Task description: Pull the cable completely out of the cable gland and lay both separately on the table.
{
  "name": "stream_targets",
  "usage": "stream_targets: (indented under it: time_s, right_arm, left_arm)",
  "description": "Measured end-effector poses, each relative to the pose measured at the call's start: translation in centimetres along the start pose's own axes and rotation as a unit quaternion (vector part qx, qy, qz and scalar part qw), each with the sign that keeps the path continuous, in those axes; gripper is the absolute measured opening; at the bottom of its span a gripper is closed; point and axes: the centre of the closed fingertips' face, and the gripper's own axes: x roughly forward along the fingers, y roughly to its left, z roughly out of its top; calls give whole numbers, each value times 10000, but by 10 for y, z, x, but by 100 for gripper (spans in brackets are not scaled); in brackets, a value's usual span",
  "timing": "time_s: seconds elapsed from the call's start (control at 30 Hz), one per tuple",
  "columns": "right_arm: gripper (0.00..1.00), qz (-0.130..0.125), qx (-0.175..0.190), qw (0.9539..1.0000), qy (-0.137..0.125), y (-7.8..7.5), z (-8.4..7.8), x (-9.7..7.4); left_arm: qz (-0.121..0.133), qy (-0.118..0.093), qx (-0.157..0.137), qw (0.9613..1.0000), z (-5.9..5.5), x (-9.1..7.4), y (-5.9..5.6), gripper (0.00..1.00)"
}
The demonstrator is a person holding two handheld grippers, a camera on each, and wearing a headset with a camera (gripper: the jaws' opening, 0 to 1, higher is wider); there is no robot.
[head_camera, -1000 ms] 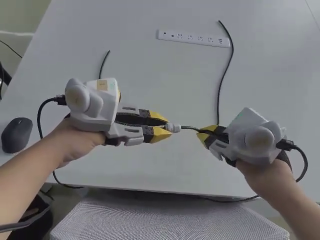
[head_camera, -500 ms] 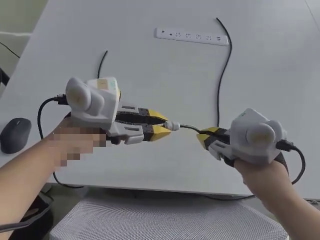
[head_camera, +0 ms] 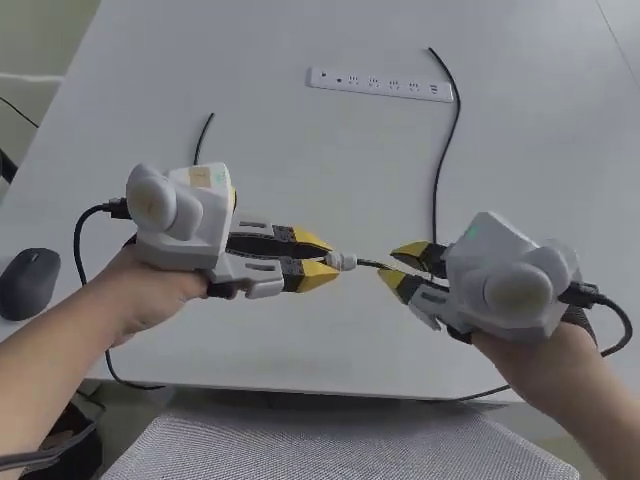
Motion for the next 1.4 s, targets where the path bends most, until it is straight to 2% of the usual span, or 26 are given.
stream_targets:
  time_s: [0.1, 0.23, 0.37, 0.53, 0.67, 0.8, 0.9, 0.97, 1.03, 1.13, 1.4]
  right_arm:
    - [8, 74, -442, 9990, 62, 7, 5, 6]
    - [6, 186, -636, 9978, 70, 12, 8, 11]
    - [2, 217, -718, 9972, 54, 11, 9, 12]
    - [0, 247, -439, 9987, 68, 12, 9, 10]
    - [0, 124, -446, 9989, 25, 11, 10, 8]
    - [0, 128, -360, 9993, 57, 11, 7, 9]
    - [0, 203, -83, 9998, 8, 11, 5, 10]
    - [0, 190, -83, 9998, -28, 10, 5, 10]
    - [0, 206, 96, 9997, -47, 10, 4, 10]
    - [0, 184, 320, 9993, 10, 7, -1, 12]
    - [0, 35, 637, 9979, 79, -1, -13, 13]
  left_arm:
    - [-39, 20, 8, 10000, 0, -1, -2, 15]
    - [-37, 18, 19, 10000, 2, -2, -1, 15]
    - [-48, 35, 54, 10000, 2, -3, -2, 15]
    - [-45, -30, -47, 10000, 4, -3, -2, 15]
    - [-29, -109, -89, 9999, 7, -3, -1, 15]
    - [-38, -78, -83, 9999, 6, -1, -1, 15]
    - [-56, -49, -43, 10000, 4, -1, -2, 15]
    - [-65, -52, -67, 9999, 5, -1, -1, 15]
    - [-74, -41, -21, 10000, 5, 0, -1, 14]
    - [-55, -32, -7, 10000, 5, 0, 0, 14]
    - [21, -36, 33, 10000, 4, -1, 4, 14]
